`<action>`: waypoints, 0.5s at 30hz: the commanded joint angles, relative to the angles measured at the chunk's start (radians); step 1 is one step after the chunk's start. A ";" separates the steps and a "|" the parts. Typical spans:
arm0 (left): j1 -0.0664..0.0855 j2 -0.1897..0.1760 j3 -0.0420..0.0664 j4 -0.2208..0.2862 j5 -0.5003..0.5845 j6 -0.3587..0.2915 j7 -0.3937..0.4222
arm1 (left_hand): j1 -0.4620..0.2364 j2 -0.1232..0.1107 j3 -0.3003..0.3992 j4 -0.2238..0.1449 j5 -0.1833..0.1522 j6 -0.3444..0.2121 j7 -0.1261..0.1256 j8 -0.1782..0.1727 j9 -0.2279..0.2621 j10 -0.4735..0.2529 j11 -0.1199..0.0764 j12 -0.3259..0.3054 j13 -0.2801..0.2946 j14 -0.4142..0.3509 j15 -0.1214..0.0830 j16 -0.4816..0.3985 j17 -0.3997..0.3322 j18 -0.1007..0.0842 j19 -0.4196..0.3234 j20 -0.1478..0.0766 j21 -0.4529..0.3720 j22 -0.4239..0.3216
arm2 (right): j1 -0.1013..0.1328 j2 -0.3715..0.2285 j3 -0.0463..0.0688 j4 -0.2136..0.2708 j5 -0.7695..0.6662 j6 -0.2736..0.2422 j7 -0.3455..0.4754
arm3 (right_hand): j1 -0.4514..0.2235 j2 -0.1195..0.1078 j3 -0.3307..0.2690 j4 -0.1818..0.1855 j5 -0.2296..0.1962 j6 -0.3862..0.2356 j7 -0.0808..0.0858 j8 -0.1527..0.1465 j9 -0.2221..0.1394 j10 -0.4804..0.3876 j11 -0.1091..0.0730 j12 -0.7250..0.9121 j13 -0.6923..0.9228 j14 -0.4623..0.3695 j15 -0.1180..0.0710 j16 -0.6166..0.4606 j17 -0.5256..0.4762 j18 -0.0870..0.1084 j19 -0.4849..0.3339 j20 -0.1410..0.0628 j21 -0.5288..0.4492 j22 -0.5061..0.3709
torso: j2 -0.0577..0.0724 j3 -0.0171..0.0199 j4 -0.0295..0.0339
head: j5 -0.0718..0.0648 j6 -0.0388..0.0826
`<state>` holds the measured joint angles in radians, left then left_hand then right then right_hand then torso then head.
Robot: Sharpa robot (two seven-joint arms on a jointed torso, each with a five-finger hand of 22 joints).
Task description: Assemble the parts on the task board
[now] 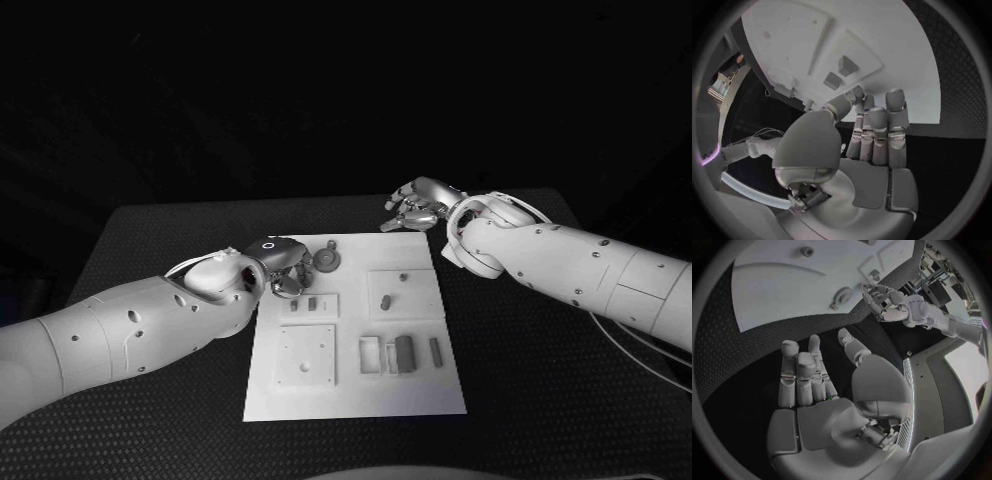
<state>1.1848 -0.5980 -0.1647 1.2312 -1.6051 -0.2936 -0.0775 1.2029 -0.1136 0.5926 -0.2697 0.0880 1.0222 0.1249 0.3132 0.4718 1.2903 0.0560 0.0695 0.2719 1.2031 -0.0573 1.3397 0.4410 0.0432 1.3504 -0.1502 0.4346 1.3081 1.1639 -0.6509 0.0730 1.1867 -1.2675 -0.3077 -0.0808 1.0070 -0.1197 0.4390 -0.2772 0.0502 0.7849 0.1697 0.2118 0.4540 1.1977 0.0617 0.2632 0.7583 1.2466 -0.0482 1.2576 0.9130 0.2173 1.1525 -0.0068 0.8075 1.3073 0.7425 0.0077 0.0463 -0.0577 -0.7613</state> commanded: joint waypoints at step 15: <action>-0.002 -0.001 -0.003 0.000 0.013 0.005 0.004 | -0.004 -0.017 -0.010 -0.002 0.011 -0.029 0.009 -0.016 -0.007 -0.012 0.001 -0.002 0.000 -0.010 0.001 -0.013 -0.002 0.074 -0.008 -0.004 -0.015 0.010 | 0.000 -0.002 0.000 0.002 -0.001 0.004 0.008 | -0.009 -0.001 0.007 -0.002 0.002 0.002 0.008 0.004 -0.001 0.004 0.001 -0.004 0.002 -0.009 0.000 -0.006 0.002 0.044 0.000 -0.009 -0.006 0.016 | 0.000 -0.0007 -0.0001 | -0.001 0.003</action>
<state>1.1845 -0.5994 -0.1659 1.2302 -1.5970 -0.2946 -0.0775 1.2010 -0.1196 0.5898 -0.2723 0.0928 1.0010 0.1348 0.3017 0.4663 1.2839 0.0567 0.0695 0.2718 1.1986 -0.0554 1.3321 0.4399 0.0424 1.3468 -0.1504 0.4228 1.3079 1.1639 -0.6525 0.0730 1.1871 -1.2673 -0.3078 -0.0808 1.0070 -0.1197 0.4390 -0.2772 0.0502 0.7853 0.1694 0.2118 0.4540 1.1968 0.0609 0.2632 0.7592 1.2453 -0.0464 1.2576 0.9129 0.2174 1.1523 -0.0065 0.8075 1.3073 0.7424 0.0068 0.0464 -0.0589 -0.7591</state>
